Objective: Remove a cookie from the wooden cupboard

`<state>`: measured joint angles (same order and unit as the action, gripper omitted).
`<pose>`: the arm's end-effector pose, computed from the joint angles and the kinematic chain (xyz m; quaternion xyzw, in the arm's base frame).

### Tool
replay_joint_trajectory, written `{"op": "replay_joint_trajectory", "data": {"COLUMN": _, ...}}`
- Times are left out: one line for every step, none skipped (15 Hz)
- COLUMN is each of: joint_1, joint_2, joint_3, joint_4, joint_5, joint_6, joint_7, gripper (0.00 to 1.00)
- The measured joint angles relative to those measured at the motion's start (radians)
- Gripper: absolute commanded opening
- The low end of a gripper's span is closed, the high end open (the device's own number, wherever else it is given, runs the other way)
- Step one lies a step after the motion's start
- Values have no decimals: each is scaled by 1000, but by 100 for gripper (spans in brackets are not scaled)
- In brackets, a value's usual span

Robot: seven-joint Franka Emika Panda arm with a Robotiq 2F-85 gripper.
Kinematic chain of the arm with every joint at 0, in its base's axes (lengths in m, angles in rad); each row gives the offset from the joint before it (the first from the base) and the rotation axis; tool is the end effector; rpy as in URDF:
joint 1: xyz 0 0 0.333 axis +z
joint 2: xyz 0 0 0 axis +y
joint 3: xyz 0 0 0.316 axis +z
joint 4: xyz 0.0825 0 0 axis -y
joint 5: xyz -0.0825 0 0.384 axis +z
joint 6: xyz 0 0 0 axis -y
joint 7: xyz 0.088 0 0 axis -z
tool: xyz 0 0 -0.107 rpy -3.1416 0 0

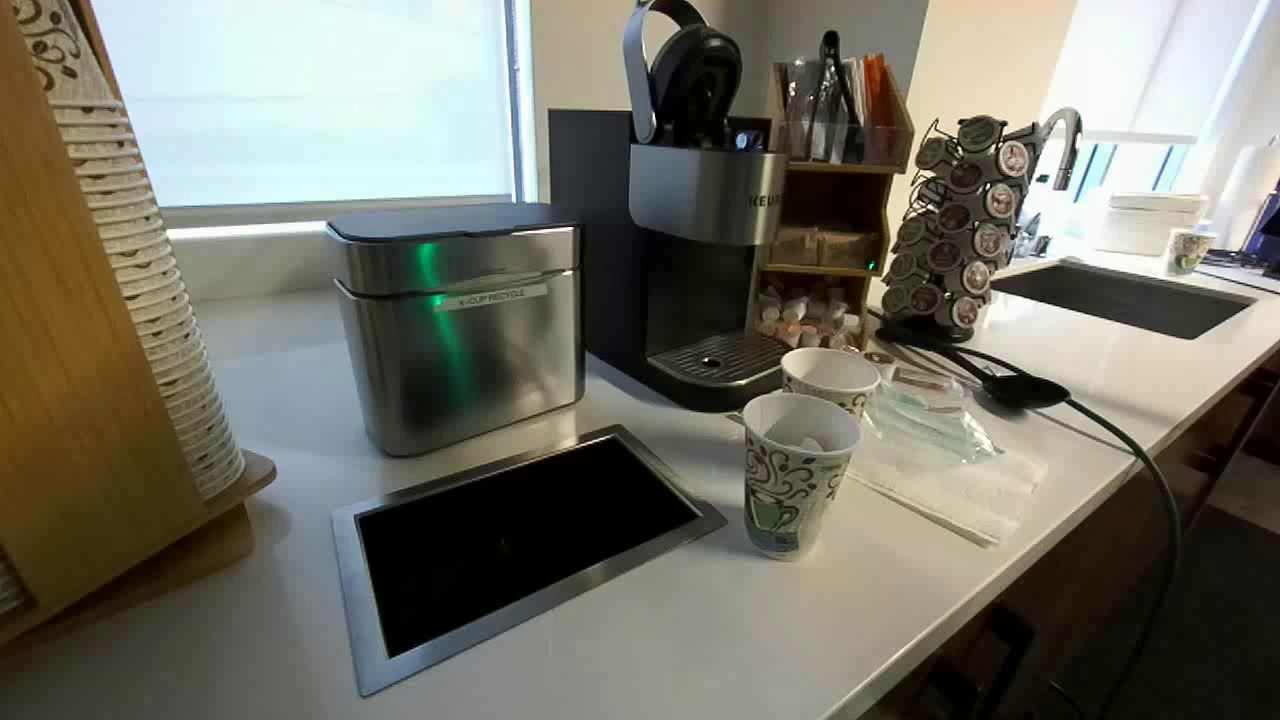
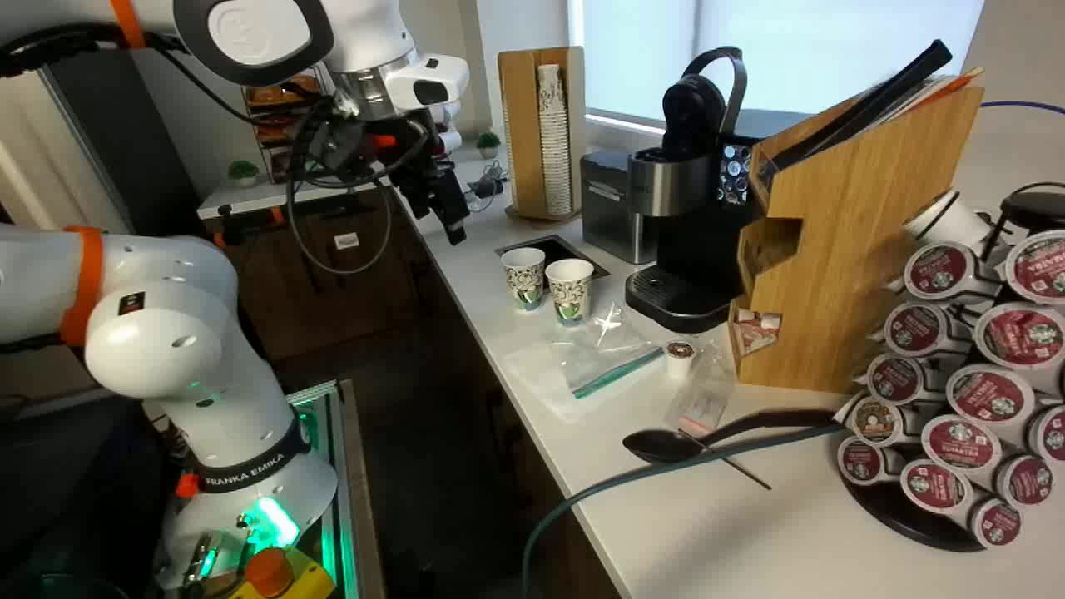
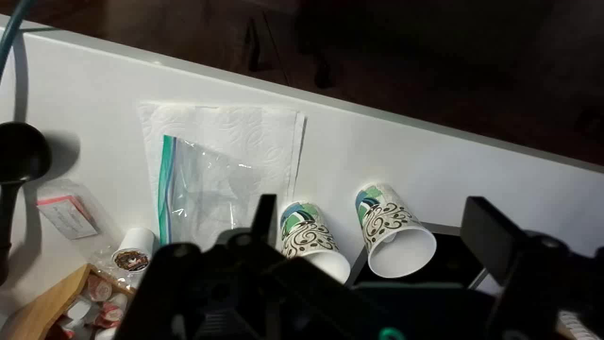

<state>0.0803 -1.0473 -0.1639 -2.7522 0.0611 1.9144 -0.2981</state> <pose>0.2685 -0.0206 0.5039 -0.9811 -0.1316 -0.1146 0.0838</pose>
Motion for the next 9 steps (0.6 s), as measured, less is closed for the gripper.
{"op": "replay_joint_trajectory", "data": {"joint_1": 0, "joint_2": 0, "joint_3": 0, "joint_4": 0, "joint_5": 0, "joint_6": 0, "joint_7": 0, "gripper": 100}}
{"op": "replay_joint_trajectory", "data": {"joint_1": 0, "joint_2": 0, "joint_3": 0, "joint_4": 0, "joint_5": 0, "joint_6": 0, "joint_7": 0, "gripper": 100}}
{"op": "replay_joint_trajectory", "data": {"joint_1": 0, "joint_2": 0, "joint_3": 0, "joint_4": 0, "joint_5": 0, "joint_6": 0, "joint_7": 0, "gripper": 100}}
{"op": "replay_joint_trajectory", "data": {"joint_1": 0, "joint_2": 0, "joint_3": 0, "joint_4": 0, "joint_5": 0, "joint_6": 0, "joint_7": 0, "gripper": 100}}
{"op": "replay_joint_trajectory", "data": {"joint_1": 0, "joint_2": 0, "joint_3": 0, "joint_4": 0, "joint_5": 0, "joint_6": 0, "joint_7": 0, "gripper": 100}}
{"op": "replay_joint_trajectory", "data": {"joint_1": -1, "joint_2": 0, "joint_3": 0, "joint_4": 0, "joint_5": 0, "joint_6": 5, "joint_7": 2, "gripper": 100}}
{"op": "replay_joint_trajectory", "data": {"joint_1": -8, "joint_2": 4, "joint_3": 1, "joint_4": 0, "joint_5": -2, "joint_6": 45, "joint_7": 16, "gripper": 100}}
{"op": "replay_joint_trajectory", "data": {"joint_1": -20, "joint_2": 12, "joint_3": 2, "joint_4": 0, "joint_5": -3, "joint_6": 104, "joint_7": 36, "gripper": 100}}
{"op": "replay_joint_trajectory", "data": {"joint_1": -35, "joint_2": 26, "joint_3": 0, "joint_4": -1, "joint_5": -3, "joint_6": 167, "joint_7": 57, "gripper": 100}}
